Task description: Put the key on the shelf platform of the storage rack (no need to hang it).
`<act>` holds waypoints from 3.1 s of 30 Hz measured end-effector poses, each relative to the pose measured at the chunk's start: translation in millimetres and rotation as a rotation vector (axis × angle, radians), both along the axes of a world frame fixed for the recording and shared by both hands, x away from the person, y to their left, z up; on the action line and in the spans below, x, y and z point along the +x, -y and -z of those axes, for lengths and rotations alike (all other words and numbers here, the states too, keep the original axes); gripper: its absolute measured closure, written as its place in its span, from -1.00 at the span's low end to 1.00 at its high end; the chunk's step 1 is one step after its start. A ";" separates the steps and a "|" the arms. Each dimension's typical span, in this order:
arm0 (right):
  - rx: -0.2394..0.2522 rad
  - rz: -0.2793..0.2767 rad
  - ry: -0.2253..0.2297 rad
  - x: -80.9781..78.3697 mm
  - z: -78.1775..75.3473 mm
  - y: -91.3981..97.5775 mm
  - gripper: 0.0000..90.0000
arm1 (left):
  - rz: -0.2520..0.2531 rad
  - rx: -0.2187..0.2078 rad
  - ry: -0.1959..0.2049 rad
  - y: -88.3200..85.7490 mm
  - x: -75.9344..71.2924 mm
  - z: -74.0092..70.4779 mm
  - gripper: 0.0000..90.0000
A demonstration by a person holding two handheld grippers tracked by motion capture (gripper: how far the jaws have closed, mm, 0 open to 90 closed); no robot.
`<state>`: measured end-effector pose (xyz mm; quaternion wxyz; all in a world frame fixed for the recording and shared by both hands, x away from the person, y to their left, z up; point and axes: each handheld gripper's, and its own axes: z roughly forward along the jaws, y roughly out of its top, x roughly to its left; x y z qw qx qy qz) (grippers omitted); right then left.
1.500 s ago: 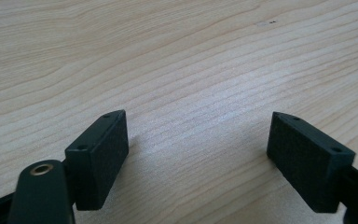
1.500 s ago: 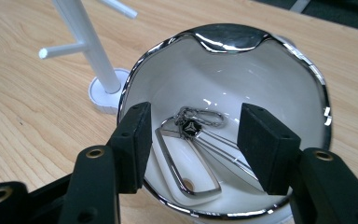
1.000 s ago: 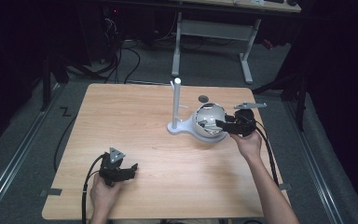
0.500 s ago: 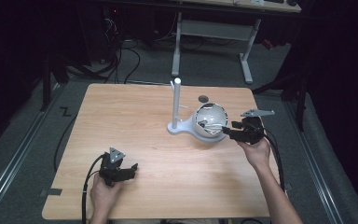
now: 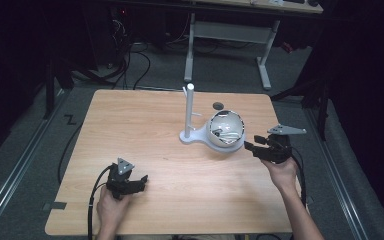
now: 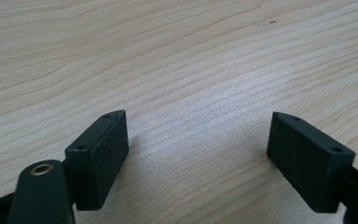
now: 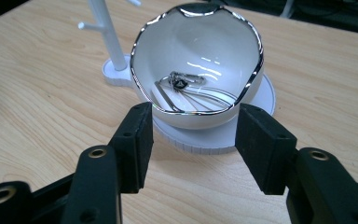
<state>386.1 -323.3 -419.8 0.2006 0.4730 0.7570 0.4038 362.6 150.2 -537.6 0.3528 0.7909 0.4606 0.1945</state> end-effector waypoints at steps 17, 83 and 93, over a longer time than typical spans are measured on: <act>0.054 -0.019 0.028 -31.2 4.4 2.1 0.06 | 0.000 0.000 0.000 0.0 0.0 0.0 -0.53; 0.017 -0.020 -0.077 -34.0 90.9 -33.5 0.09 | -0.001 -0.001 0.001 0.2 0.0 0.1 -0.54; -0.005 -0.005 -0.089 -32.4 99.5 -33.0 0.09 | -0.001 -0.001 0.001 0.2 0.0 0.1 -0.54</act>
